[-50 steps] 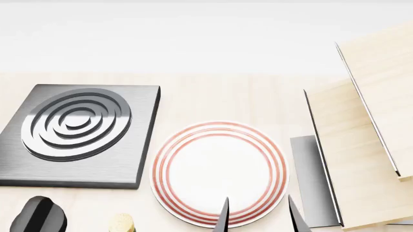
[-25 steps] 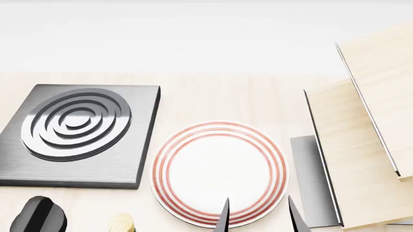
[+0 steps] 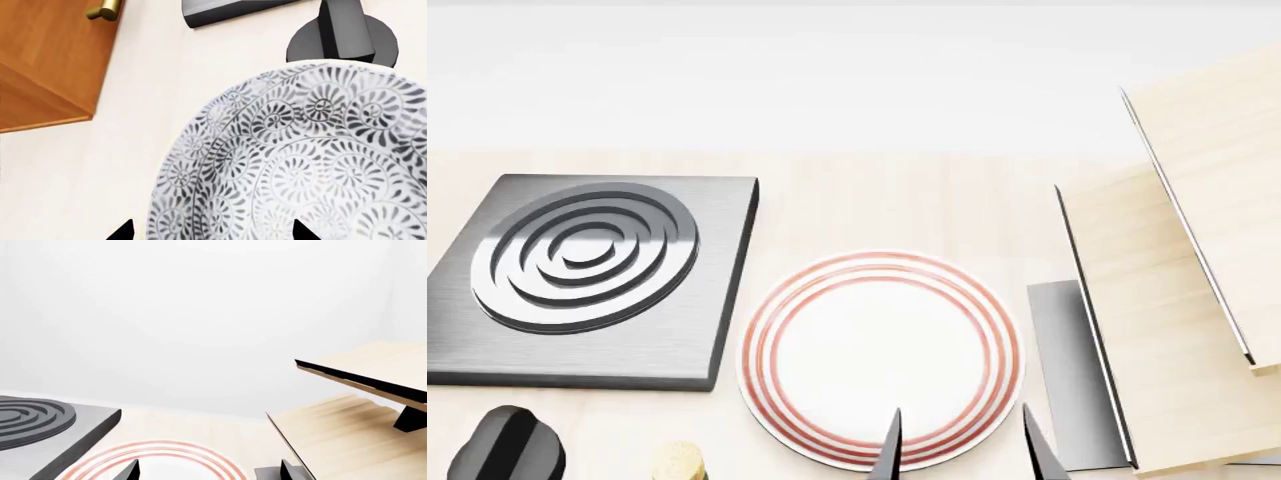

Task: Pick up the akita bowl and put it on the plate.

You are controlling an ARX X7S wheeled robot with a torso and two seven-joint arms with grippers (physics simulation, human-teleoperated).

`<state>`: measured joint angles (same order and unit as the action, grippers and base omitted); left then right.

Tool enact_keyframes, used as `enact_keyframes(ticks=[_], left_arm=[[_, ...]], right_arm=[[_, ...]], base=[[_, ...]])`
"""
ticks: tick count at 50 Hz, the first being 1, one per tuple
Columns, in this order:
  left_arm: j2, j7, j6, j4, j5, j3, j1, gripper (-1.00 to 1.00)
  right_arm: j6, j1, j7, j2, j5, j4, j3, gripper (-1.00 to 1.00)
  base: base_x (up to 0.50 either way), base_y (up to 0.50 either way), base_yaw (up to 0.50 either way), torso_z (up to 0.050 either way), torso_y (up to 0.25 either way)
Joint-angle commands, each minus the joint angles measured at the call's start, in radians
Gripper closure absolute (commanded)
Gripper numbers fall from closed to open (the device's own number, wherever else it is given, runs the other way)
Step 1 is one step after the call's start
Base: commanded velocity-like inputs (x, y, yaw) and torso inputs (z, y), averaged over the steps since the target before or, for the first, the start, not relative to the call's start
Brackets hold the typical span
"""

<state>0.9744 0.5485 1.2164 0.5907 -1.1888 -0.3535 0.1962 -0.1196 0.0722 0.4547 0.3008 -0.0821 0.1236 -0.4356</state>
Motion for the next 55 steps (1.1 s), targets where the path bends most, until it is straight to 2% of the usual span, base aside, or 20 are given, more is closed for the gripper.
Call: enact_keyframes(ticks=[1,22,42,43,55], left_arm=[[0.004,-0.003,-0.004,-0.011,0.01,-0.004,0.022,-1.0],[0.003,-0.01,-0.013,-0.037,0.035,0.021,0.038,-1.0],[-0.015,-0.075,-0.084,-0.138,0.149,0.158,-0.003,-1.0],[-0.018,-0.077,-0.102,-0.133,0.171,0.168,0.005,1.0],[-0.018,-0.052,-0.107,-0.097,0.159,0.131,0.023,1.0]], right_arm=[[-0.003,0.003,0.002,0.001,-0.002,-0.007,-0.004,-1.0],[-0.009,0.009,0.003,0.0,-0.006,-0.024,-0.012,-1.0],[-0.008,0.009,0.012,0.003,-0.008,-0.021,-0.017,-1.0],[-0.008,0.01,0.012,0.003,-0.008,-0.022,-0.017,-1.0],[-0.009,0.011,0.015,0.007,-0.013,-0.023,-0.016,-1.0]], base=[[0.0,0.0,0.0,0.0,0.0],[0.0,0.0,0.0,0.0,0.0],[0.0,0.0,0.0,0.0,0.0],[0.0,0.0,0.0,0.0,0.0],[0.0,0.0,0.0,-0.001,0.0]])
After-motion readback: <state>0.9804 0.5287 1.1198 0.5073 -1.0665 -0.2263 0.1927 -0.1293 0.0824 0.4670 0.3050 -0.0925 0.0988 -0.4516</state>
